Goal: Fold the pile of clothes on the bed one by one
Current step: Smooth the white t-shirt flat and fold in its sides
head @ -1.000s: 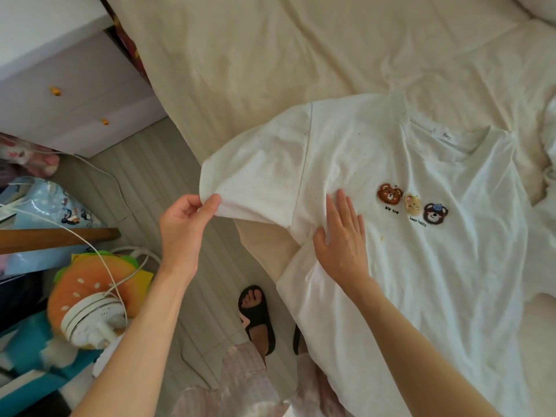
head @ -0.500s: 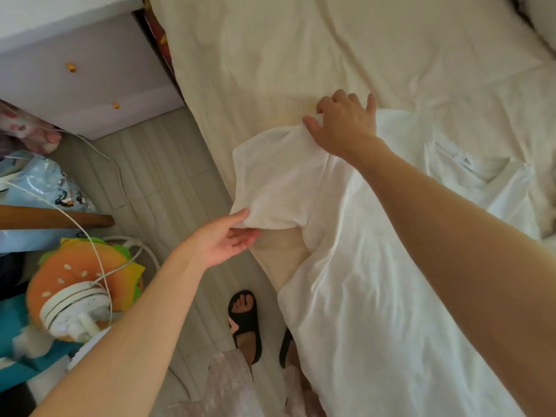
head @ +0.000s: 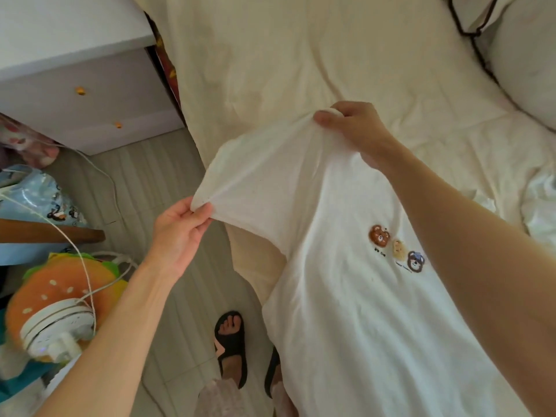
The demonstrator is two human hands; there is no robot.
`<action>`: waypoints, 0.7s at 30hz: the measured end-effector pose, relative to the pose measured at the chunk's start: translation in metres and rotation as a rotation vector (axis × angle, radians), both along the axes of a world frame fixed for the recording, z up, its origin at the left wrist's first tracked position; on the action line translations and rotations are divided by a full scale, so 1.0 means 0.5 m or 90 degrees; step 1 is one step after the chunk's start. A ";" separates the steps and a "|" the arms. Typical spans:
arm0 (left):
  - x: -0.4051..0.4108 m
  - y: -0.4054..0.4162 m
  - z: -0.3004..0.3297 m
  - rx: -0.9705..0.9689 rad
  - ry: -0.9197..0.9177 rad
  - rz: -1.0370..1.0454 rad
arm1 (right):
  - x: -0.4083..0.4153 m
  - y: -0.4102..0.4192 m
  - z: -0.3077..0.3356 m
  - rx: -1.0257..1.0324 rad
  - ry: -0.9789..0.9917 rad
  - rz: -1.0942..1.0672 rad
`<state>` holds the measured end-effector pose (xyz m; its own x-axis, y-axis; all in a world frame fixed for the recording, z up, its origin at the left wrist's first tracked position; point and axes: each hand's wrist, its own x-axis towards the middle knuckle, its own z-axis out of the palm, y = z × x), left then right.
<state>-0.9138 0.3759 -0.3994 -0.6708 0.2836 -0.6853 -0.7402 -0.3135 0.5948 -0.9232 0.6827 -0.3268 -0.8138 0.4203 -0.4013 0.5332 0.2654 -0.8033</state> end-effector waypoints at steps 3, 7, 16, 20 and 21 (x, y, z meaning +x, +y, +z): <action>0.008 0.008 -0.029 -0.130 -0.032 -0.012 | 0.014 -0.001 -0.031 0.127 -0.052 0.077; 0.005 0.027 -0.059 -0.213 -0.045 -0.051 | 0.037 -0.014 -0.065 0.376 -0.151 0.110; 0.212 0.086 -0.024 -0.463 0.295 -0.386 | 0.295 -0.107 -0.108 0.411 -0.144 0.097; 0.304 0.119 -0.018 -0.428 0.384 -0.646 | 0.465 -0.121 -0.126 0.407 -0.229 0.149; 0.317 0.125 -0.015 -0.448 0.396 -0.687 | 0.505 -0.116 -0.124 0.398 -0.249 0.145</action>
